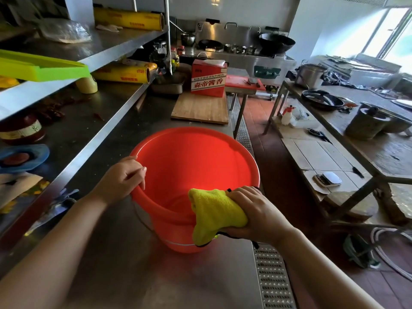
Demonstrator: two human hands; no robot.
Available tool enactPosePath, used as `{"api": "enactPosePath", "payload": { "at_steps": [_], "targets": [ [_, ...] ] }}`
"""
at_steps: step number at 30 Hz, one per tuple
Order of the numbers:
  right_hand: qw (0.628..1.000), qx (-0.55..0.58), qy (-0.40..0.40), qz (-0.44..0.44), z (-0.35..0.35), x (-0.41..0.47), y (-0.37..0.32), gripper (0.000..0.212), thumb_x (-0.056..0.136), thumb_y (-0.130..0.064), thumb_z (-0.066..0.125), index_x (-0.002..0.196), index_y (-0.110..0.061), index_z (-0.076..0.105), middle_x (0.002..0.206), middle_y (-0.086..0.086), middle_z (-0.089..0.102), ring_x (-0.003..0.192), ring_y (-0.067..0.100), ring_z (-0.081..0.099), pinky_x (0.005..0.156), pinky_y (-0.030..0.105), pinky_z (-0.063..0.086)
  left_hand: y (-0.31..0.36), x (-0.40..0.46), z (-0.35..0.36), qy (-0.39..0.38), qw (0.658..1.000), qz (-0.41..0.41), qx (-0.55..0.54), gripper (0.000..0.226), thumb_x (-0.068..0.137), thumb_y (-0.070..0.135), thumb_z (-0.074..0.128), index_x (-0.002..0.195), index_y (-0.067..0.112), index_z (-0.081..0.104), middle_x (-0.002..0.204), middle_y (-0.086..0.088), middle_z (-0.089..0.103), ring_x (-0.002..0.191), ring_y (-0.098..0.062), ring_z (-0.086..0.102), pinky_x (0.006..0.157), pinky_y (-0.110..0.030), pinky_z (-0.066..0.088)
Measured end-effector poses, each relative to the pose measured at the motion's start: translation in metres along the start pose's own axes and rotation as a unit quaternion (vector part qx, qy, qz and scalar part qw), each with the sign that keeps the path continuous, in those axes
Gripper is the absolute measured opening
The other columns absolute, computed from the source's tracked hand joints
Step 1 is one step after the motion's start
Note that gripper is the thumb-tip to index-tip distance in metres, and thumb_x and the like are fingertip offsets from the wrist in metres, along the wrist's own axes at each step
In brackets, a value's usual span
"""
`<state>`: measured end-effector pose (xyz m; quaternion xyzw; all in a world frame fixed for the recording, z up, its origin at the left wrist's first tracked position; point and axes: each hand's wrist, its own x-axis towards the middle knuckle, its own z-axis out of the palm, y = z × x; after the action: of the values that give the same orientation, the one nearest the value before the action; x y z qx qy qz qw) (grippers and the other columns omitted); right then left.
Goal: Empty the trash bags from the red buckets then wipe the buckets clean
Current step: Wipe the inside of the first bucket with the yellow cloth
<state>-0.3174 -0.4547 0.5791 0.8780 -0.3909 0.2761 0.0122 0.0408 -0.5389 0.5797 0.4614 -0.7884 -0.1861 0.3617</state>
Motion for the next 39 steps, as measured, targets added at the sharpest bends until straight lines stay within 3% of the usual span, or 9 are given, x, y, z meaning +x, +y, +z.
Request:
{"api": "enactPosePath", "payload": {
  "at_steps": [8,11,12,17,22,26,32,36,39],
  "targets": [
    [1.000,0.021,0.003,0.012,0.004,-0.003,0.004,0.071,0.071,-0.068,0.073,0.113,-0.011,0.060,0.102,-0.001,0.064,0.093,0.021,0.060,0.088,0.036,0.047,0.039,-0.019,0.014,0.061,0.994,-0.045,0.084,0.050,0.102,0.045,0.037,0.064,0.024,0.062,0.070,0.009,0.065,0.088,0.001,0.059,0.113,-0.025,0.022],
    [1.000,0.018,0.015,0.020,0.007,0.001,0.000,0.069,0.071,-0.068,0.073,0.110,-0.014,0.059,0.098,-0.003,0.063,0.090,0.019,0.059,0.085,0.036,0.048,0.061,-0.026,0.030,0.065,0.992,-0.065,0.089,0.047,0.103,0.035,0.042,0.065,0.020,0.066,0.069,0.009,0.066,0.086,0.019,0.052,0.109,-0.013,0.015],
    [1.000,0.016,0.017,0.021,0.009,0.002,-0.002,0.068,0.071,-0.069,0.073,0.109,-0.015,0.058,0.096,-0.003,0.063,0.089,0.019,0.058,0.084,0.036,0.048,0.066,-0.029,0.037,0.064,0.992,-0.059,0.096,0.047,0.102,0.038,0.040,0.065,0.023,0.065,0.068,0.010,0.066,0.084,0.018,0.053,0.109,-0.012,0.015],
    [0.999,0.005,0.019,0.030,0.014,0.005,-0.009,0.067,0.072,-0.071,0.070,0.109,-0.016,0.060,0.096,-0.005,0.063,0.089,0.019,0.059,0.084,0.037,0.048,0.078,-0.041,0.062,0.075,0.986,-0.036,0.145,0.048,0.100,0.042,0.030,0.062,0.028,0.055,0.061,0.014,0.056,0.068,-0.001,0.056,0.104,-0.041,0.034],
    [0.999,-0.013,0.029,0.037,0.014,0.003,-0.018,0.065,0.072,-0.071,0.069,0.106,-0.016,0.060,0.093,-0.005,0.062,0.086,0.019,0.058,0.081,0.034,0.046,0.091,-0.047,0.078,0.134,0.975,-0.050,0.169,0.048,0.098,0.040,0.033,0.074,0.018,0.069,0.072,0.008,0.067,0.075,-0.015,0.063,0.101,-0.042,0.034],
    [0.997,-0.020,0.040,0.064,0.019,0.004,-0.031,0.062,0.070,-0.071,0.071,0.102,-0.019,0.059,0.090,-0.007,0.060,0.081,0.017,0.057,0.078,0.036,0.048,0.087,-0.045,0.077,0.160,0.973,-0.040,0.162,0.051,0.097,0.036,0.036,0.062,0.015,0.064,0.059,0.006,0.060,0.063,-0.018,0.057,0.096,-0.048,0.040],
    [0.998,-0.030,0.040,0.049,0.021,0.008,-0.034,0.062,0.070,-0.070,0.070,0.105,-0.021,0.056,0.090,-0.008,0.061,0.081,0.018,0.058,0.074,0.036,0.049,0.061,-0.031,0.067,0.163,0.974,0.004,0.157,0.042,0.096,0.033,0.040,0.055,0.024,0.043,0.052,0.012,0.039,0.054,-0.012,0.043,0.090,-0.042,0.039],
    [0.999,-0.029,0.035,0.017,0.021,0.011,-0.025,0.064,0.071,-0.068,0.070,0.109,-0.019,0.055,0.093,-0.006,0.063,0.082,0.018,0.060,0.074,0.035,0.051,0.052,-0.025,0.059,0.141,0.982,0.017,0.125,0.042,0.096,0.035,0.040,0.053,0.037,0.041,0.048,0.010,0.044,0.062,-0.002,0.051,0.096,-0.035,0.034],
    [0.999,-0.017,0.033,0.008,0.017,0.011,-0.016,0.065,0.072,-0.070,0.068,0.111,-0.020,0.053,0.095,-0.005,0.064,0.084,0.020,0.062,0.075,0.035,0.051,0.045,-0.021,0.050,0.109,0.990,0.010,0.088,0.047,0.095,0.037,0.039,0.050,0.032,0.052,0.051,0.011,0.055,0.067,-0.004,0.058,0.106,-0.029,0.029]
  ]
}}
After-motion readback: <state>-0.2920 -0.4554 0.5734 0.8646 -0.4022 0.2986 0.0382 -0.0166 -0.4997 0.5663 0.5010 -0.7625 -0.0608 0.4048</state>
